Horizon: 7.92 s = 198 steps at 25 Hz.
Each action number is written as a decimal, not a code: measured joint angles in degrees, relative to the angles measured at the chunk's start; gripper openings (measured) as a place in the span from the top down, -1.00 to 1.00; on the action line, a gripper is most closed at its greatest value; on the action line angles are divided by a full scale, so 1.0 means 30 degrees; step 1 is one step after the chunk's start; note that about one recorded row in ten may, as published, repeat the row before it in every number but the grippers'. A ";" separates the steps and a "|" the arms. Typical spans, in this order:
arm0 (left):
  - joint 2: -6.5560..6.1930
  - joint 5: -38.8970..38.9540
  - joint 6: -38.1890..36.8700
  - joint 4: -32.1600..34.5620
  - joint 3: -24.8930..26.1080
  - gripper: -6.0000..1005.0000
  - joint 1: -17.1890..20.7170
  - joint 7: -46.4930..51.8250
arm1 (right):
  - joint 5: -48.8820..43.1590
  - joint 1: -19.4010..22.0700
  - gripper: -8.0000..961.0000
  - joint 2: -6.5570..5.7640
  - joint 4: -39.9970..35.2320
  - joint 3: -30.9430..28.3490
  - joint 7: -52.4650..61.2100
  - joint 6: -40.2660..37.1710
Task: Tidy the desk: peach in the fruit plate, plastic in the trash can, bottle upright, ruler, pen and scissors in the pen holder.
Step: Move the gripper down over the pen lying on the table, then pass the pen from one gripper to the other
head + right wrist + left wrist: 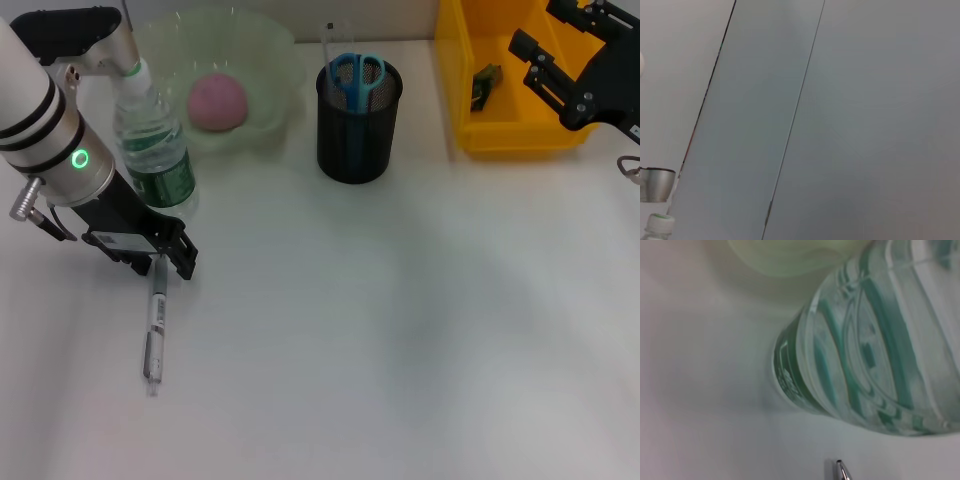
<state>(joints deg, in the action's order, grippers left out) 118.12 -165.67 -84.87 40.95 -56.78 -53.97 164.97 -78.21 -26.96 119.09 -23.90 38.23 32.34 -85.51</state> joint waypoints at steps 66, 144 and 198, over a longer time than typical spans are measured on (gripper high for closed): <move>-0.0006 -0.0002 -0.0097 -0.0325 -0.1457 0.71 -0.0333 -0.0062 | -0.0002 -0.0097 -0.04 0.0020 -0.0001 -0.0096 -0.0001 0.0000; 0.0147 0.0029 -0.0124 -0.0730 -0.3339 0.70 -0.0903 -0.0070 | -0.0002 -0.0245 -0.04 0.0058 0.0029 -0.0325 0.0000 -0.0057; 0.0096 1.0442 -0.0581 1.2561 -0.2172 0.73 0.5876 -0.7314 | 0.0862 0.0328 -0.04 -0.0111 0.0190 -0.1097 0.4504 -0.2956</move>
<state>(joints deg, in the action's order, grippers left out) 118.41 -134.34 -86.62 78.64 -63.29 -36.35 143.03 -75.63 -25.97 118.75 -23.34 34.94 45.85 -94.38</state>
